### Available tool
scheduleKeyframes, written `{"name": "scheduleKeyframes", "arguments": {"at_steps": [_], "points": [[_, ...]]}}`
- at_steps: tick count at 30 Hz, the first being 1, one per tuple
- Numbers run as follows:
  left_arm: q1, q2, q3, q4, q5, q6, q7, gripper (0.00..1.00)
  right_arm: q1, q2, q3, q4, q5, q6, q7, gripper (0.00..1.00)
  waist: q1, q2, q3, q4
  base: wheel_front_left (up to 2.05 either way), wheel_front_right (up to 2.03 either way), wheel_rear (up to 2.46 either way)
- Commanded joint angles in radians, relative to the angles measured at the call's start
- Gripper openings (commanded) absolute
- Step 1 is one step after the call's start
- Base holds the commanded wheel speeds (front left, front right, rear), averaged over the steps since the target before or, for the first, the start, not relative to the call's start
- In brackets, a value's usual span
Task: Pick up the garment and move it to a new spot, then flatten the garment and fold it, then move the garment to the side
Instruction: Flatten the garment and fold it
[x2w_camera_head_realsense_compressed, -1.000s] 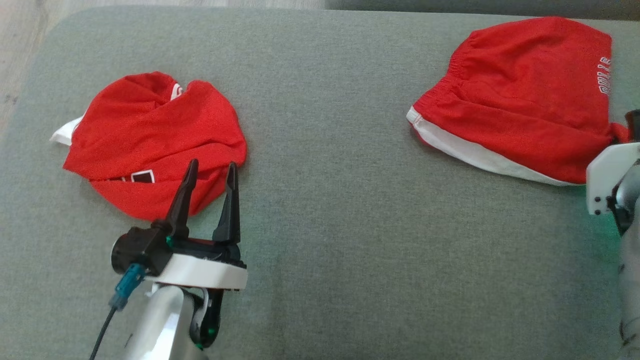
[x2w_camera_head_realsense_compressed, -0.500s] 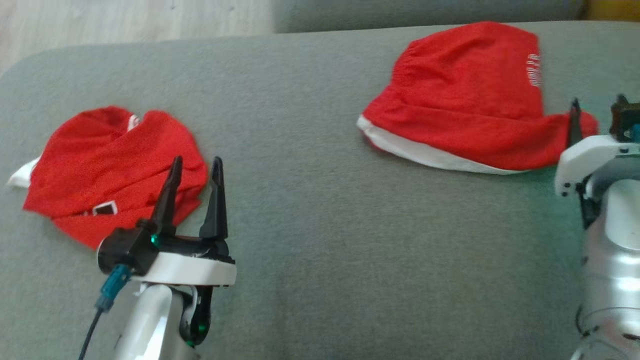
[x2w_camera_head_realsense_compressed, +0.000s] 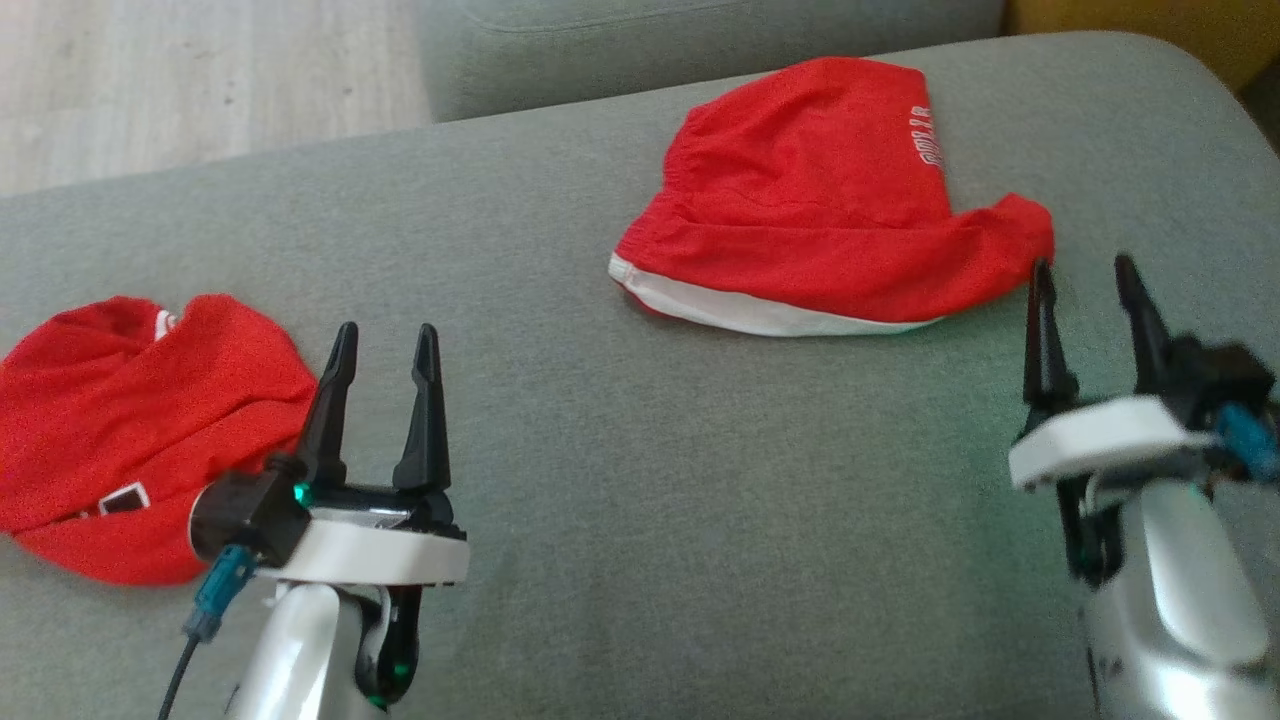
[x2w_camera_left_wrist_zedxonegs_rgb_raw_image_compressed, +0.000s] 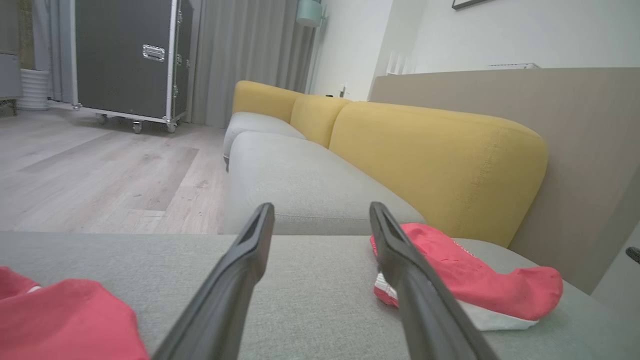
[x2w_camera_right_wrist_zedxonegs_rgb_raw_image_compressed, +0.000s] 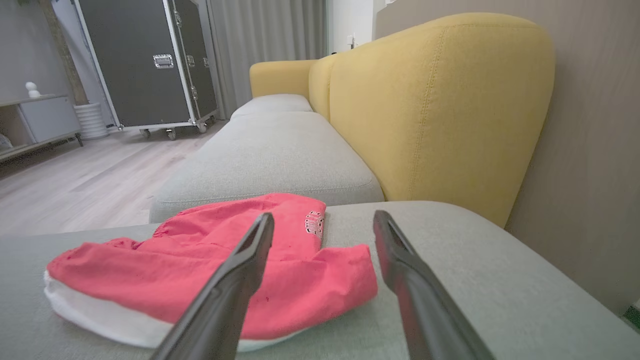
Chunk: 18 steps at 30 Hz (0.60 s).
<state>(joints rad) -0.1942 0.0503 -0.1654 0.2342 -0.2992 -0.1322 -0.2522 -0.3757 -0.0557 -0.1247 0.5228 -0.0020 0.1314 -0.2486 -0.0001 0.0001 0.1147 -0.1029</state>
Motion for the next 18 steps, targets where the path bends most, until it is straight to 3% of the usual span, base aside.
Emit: {"name": "scheduleKeyframes", "arguments": {"at_steps": [1,11,18], "points": [[-0.019,0.011,0.028,-0.035,-0.005,0.002,-0.010,1.00,-0.001,0.005,0.040,-0.064,0.022,-0.001,-0.013,1.00,0.0001,-0.0001,0.008,-0.014,0.00,0.00,0.00],[-0.121,0.061,-0.077,0.030,0.010,0.002,-0.004,1.00,0.070,0.005,0.081,-0.211,0.082,-0.001,-0.013,1.00,0.0001,-0.0001,0.084,-0.060,0.00,0.00,0.00],[-0.290,0.104,-0.195,0.202,0.023,0.002,0.110,1.00,0.059,0.005,0.099,-0.227,0.096,-0.001,-0.013,1.00,0.0001,-0.0001,0.157,-0.095,0.00,0.00,0.00]]}}
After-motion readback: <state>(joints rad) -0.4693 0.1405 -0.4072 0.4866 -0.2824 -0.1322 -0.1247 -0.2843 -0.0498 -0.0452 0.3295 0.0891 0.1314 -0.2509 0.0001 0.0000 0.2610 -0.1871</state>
